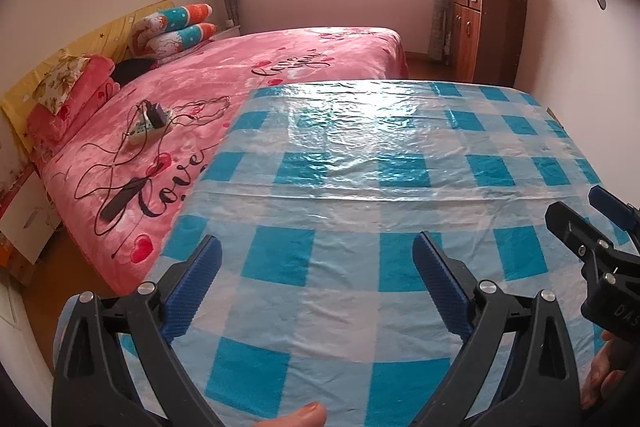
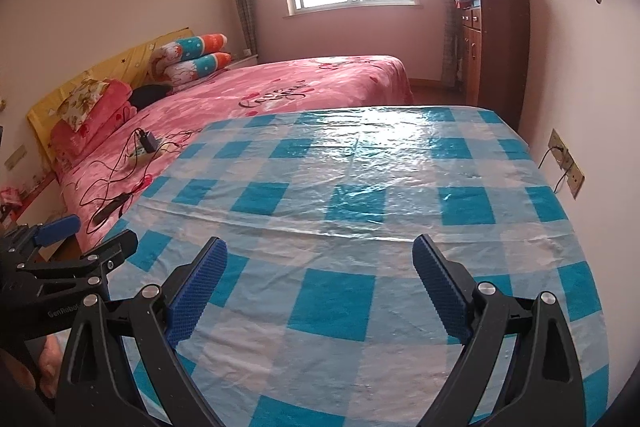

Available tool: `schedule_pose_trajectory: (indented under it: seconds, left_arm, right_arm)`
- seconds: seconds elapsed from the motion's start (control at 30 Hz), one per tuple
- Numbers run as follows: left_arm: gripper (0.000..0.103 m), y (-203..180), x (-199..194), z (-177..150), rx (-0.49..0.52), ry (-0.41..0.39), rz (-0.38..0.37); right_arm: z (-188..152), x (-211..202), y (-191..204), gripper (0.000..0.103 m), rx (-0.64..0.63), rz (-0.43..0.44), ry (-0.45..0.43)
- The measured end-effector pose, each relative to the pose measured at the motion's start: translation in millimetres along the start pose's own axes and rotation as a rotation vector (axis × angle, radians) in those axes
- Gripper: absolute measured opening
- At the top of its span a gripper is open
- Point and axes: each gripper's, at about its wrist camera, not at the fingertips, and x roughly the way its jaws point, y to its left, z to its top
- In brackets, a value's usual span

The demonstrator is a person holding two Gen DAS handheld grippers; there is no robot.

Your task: Collect trash

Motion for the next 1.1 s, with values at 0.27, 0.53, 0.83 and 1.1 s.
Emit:
schedule_pose_trajectory:
  seconds: [0.27,0.53,0.83,1.1]
  left_arm:
    - [0.096,-14,6,0,0.017,0.003,-0.003]
    - [0.096,-19,9,1,0.025,0.005,0.004]
    - [0.096,-23,14,1,0.03,0.006,0.0]
    - [0.096,-27,41,0,-0.034,0.099,-0.029]
  right_arm:
    - [0,0,-8,0.093,0.008,-0.015,0.002]
    - [-1,2,-11,0.093,0.008,-0.021,0.007]
    - [-2,7,-12,0.093,0.003,-0.026,0.015]
    - [-2,18,-23,0.093,0.032,-0.034,0.062]
